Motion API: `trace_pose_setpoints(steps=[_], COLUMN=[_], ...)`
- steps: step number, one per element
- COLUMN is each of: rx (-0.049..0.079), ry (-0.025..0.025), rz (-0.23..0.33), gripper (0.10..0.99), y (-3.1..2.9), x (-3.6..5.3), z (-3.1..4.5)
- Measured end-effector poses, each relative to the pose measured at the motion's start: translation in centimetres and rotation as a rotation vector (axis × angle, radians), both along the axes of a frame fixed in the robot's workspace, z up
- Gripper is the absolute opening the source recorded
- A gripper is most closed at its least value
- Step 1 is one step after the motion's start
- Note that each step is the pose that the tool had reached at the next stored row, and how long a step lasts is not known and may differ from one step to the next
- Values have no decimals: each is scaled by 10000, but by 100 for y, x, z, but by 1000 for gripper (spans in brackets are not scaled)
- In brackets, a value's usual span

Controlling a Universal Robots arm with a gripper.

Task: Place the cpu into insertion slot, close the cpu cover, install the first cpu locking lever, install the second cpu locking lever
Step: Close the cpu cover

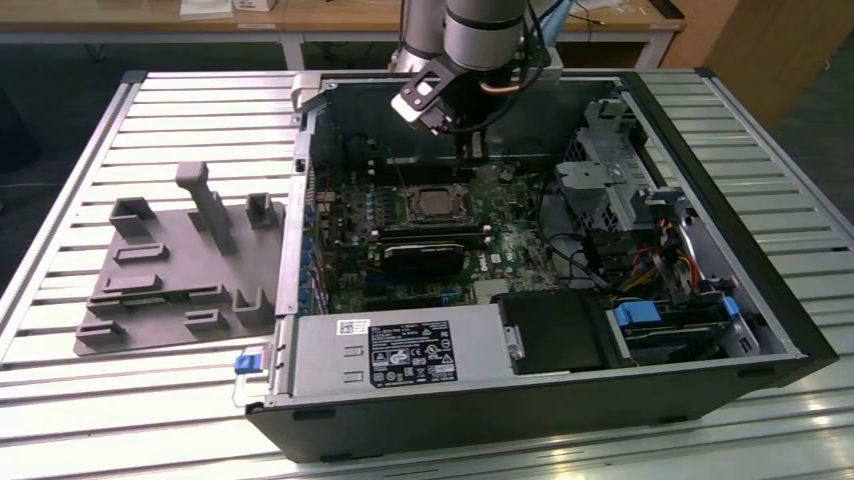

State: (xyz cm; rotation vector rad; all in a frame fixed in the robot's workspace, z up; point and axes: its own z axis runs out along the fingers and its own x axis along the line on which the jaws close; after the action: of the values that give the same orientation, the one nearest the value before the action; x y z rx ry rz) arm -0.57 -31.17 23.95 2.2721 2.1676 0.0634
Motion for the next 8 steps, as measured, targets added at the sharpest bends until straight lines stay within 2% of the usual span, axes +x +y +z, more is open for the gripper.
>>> trace_pose_setpoints(steps=[8], rx=[0], ry=[1], rz=[1], gripper=[102], y=[0], x=[-117], z=[-20])
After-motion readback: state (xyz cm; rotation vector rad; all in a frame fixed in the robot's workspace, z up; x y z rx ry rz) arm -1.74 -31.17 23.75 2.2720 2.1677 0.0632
